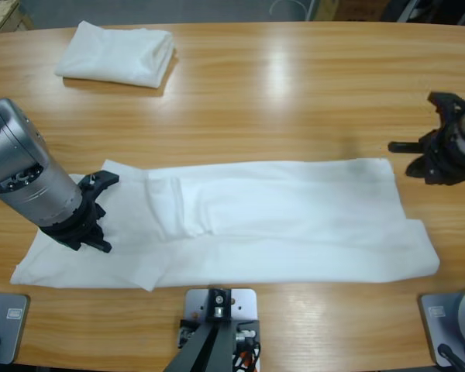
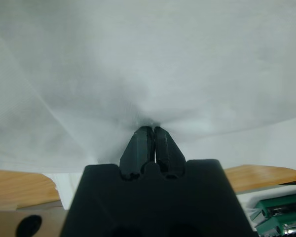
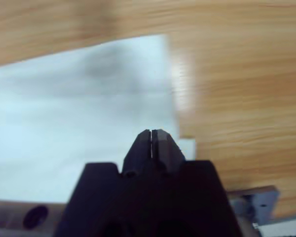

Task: Fold clothes

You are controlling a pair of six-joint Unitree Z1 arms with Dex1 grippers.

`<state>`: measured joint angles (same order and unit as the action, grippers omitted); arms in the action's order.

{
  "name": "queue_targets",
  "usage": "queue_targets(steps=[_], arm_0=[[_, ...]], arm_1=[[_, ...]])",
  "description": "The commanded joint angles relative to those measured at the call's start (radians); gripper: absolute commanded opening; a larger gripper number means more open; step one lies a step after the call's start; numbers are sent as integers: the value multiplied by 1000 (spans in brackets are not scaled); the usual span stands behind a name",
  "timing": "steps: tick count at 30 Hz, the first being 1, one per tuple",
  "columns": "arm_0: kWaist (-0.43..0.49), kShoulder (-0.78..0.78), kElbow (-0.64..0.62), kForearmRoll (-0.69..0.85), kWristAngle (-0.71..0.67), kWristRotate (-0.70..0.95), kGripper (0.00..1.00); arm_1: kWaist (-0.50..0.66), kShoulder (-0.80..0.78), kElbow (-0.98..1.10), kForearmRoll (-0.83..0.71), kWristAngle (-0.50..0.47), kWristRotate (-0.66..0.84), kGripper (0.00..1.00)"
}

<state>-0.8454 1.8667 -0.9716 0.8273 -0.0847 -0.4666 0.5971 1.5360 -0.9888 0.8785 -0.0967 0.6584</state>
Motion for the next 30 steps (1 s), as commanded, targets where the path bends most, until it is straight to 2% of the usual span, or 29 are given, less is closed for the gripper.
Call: queue_targets(steps=[1, 6, 9, 20, 27, 30], arm_0=[[-9, 53, 46, 10, -17, -4, 0], [-9, 46, 47, 12, -17, -4, 0], [-9, 46, 47, 12, -17, -4, 0], [-9, 45, 48, 12, -17, -6, 0], [-9, 48, 49, 12, -17, -6, 0], [-9, 51, 48, 10, -18, -4, 0]], arm_1=[[161, -3, 77, -73, 110, 167, 0], [161, 68, 247, -219, 171, 239, 0], [161, 80, 306, -264, 174, 259, 0], [159, 238, 259, -156, 90, 337, 0], [120, 259, 183, -46, -27, 305, 0], [77, 259, 173, -37, -41, 270, 0]])
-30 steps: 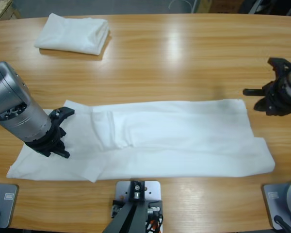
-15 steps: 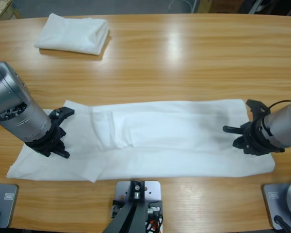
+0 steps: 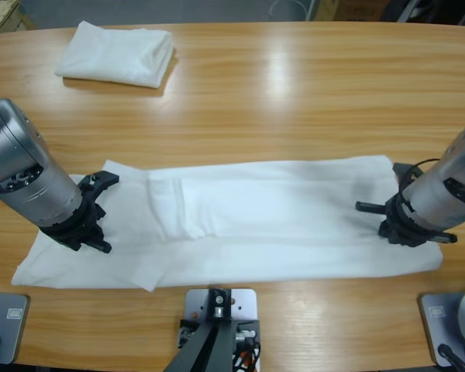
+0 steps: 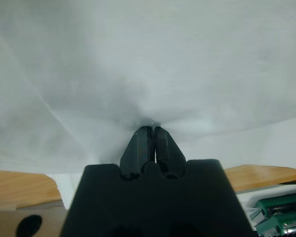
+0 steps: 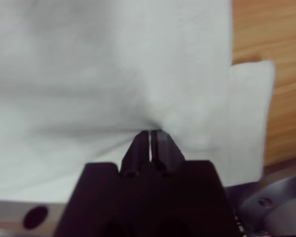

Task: Fold clothes

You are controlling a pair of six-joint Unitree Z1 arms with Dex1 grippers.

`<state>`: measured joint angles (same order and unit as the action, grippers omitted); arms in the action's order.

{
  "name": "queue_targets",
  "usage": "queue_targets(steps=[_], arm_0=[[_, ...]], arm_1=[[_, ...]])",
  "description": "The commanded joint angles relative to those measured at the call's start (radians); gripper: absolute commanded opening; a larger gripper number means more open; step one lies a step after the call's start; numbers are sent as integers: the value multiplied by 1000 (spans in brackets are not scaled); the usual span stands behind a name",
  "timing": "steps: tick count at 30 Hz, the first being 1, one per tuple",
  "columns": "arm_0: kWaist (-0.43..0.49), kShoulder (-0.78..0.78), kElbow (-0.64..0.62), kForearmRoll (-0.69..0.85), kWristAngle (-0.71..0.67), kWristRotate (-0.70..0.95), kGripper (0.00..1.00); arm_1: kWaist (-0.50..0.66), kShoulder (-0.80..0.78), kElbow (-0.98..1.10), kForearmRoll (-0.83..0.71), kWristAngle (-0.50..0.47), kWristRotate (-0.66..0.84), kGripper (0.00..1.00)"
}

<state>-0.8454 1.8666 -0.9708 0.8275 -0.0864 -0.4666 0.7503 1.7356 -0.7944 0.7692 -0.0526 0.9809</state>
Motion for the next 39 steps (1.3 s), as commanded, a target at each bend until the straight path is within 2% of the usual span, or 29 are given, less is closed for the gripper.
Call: queue_targets(steps=[1, 6, 9, 10, 11, 12, 15, 18, 20, 23, 27, 39], arm_0=[[-9, 51, 47, 10, -16, -4, 0], [-9, 50, 49, 10, -16, -4, 0], [-9, 50, 49, 10, -16, -4, 0], [-9, 50, 49, 10, -16, -4, 0], [-9, 49, 49, 10, -16, -4, 0], [-9, 51, 48, 10, -16, -4, 0], [-9, 53, 47, 9, -16, -4, 0], [-9, 52, 47, 10, -16, -4, 0], [-9, 52, 48, 10, -16, -4, 0], [-9, 51, 48, 10, -16, -4, 0], [-9, 51, 48, 10, -16, -4, 0], [-9, 53, 47, 10, -19, -4, 0]], arm_1=[[-83, 64, -24, 73, -87, -54, 0], [-128, 71, -32, 67, -104, -57, 0], [-188, 17, -45, 72, -98, -64, 0], [-207, -4, -52, 82, -70, -66, 45], [-210, -18, -70, 118, -50, -68, 676], [-210, -24, -83, 150, -43, -69, 836], [-210, -82, -86, 169, -31, -69, 980], [-210, -134, -86, 165, 3, -71, 1000], [-210, -138, -86, 152, 15, -73, 977], [-210, -128, -49, 89, 50, -79, 760], [-210, -116, -9, 28, 74, -79, 612], [-210, -67, -1, 11, 79, -67, 600]])
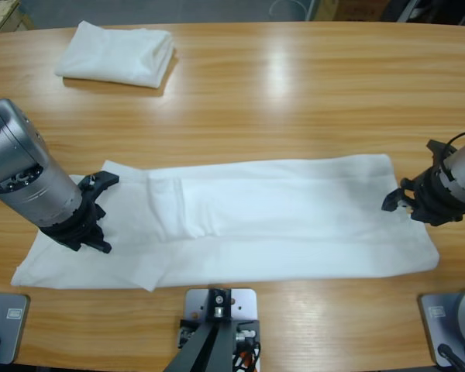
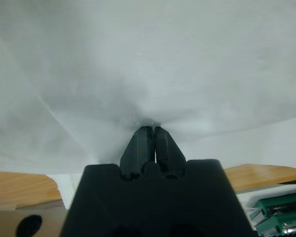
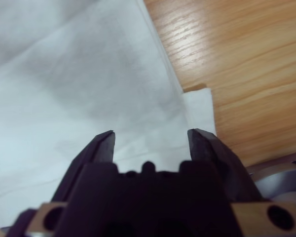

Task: Fold clothes

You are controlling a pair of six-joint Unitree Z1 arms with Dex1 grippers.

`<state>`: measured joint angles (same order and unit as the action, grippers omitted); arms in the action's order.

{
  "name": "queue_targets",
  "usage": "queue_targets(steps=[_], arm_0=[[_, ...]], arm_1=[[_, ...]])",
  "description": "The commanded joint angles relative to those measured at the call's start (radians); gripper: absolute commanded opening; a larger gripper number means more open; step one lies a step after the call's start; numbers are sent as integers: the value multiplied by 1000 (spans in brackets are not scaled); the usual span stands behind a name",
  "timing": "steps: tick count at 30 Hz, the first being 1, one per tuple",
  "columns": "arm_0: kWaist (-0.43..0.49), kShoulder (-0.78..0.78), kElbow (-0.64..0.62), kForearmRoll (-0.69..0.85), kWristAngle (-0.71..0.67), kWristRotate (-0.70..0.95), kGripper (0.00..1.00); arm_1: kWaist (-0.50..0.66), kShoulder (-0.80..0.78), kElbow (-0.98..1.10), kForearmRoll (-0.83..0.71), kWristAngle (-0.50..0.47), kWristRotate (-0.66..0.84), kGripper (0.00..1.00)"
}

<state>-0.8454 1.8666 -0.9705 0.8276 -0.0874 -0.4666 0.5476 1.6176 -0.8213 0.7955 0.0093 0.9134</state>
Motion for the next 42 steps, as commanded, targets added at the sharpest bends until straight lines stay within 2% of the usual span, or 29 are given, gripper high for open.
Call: queue_targets(steps=[1, 18, 20, 22, 23, 25, 42], arm_0=[[-9, 53, 47, 10, -18, -4, 0], [-9, 52, 47, 12, -18, -4, 0], [-9, 54, 47, 12, -19, -4, 0], [-9, 52, 47, 12, -19, -6, 0], [-9, 54, 47, 11, -19, -4, 0], [-9, 54, 47, 11, -20, -5, 0], [-9, 52, 47, 12, -23, -4, 0]], arm_1=[[-7, 57, 29, -20, 17, 1, 600], [-83, 127, 48, -77, 47, 2, 581], [-83, 124, 52, -86, 52, -10, 399], [-83, 114, 54, -91, 51, -21, 258], [-83, 108, 52, -90, 48, -28, 145], [-83, 101, 52, -90, 42, -36, 15], [-34, 53, 30, 36, -120, 18, 0]])
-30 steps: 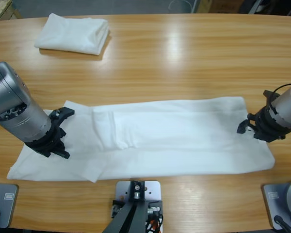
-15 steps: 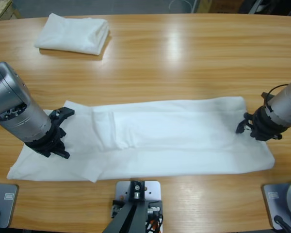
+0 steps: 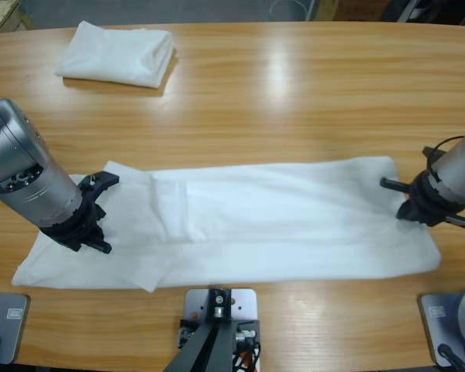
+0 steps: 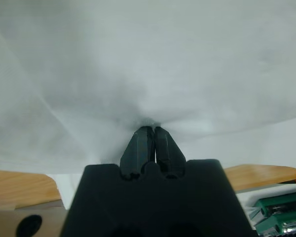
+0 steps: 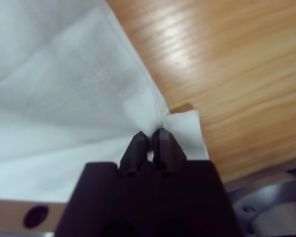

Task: Fold clothes

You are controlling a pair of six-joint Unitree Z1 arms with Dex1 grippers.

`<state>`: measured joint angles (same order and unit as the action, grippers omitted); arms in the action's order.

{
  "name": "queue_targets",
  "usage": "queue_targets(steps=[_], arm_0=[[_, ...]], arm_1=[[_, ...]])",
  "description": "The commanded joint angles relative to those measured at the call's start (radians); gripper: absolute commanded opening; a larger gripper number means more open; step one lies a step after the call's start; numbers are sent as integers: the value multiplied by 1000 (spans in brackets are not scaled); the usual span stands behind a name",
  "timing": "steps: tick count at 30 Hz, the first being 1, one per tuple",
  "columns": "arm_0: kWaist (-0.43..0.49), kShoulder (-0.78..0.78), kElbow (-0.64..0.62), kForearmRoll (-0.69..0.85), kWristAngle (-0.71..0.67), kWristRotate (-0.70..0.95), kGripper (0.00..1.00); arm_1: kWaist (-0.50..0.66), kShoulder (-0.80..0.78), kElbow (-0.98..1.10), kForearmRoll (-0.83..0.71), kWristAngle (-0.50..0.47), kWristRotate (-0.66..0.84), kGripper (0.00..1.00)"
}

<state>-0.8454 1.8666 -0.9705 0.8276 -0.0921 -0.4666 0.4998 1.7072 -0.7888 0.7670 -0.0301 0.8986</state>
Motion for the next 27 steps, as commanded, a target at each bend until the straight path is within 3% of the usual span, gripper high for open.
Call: queue_targets(steps=[1, 6, 7, 8, 9, 10, 12, 17, 18, 19, 21, 22, 25, 27], arm_0=[[-9, 52, 47, 11, -19, -3, 0], [-9, 52, 47, 11, -20, -3, 0], [-9, 52, 47, 11, -20, -3, 0], [-9, 53, 47, 11, -20, -3, 0], [-9, 54, 47, 11, -20, -3, 0], [-9, 54, 46, 11, -21, -3, 0], [-9, 54, 45, 11, -23, -1, 0], [-9, -52, -24, 108, -38, 13, 0], [-9, -96, -56, 144, -36, 18, 0], [-3, -143, -100, 179, -34, 20, 0], [0, -195, -171, 204, -34, 29, 0], [-1, -211, -210, 222, -34, 39, 0], [-20, -230, -271, 202, -44, 100, 93], [-33, -216, -269, 146, -70, 121, 0]], arm_1=[[14, -40, -6, 66, -86, 31, 0], [14, -21, -13, 71, -90, 25, 0], [14, -14, -13, 71, -75, 25, 223], [14, -11, -13, 71, -70, 27, 635], [14, -14, -14, 69, -72, 28, 875], [14, -25, -16, 68, -81, 26, 974], [14, -62, -21, 75, -105, 24, 1000], [29, -208, -83, 90, -124, -34, 997], [44, -235, -99, 89, -124, -49, 901], [62, -253, -112, 83, -118, -72, 530], [92, -256, -117, 57, -88, -114, 55], [107, -258, -116, 48, -78, -134, 0], [138, -266, -116, 47, -60, -154, 0], [142, -268, -115, 44, -39, -170, 0]])
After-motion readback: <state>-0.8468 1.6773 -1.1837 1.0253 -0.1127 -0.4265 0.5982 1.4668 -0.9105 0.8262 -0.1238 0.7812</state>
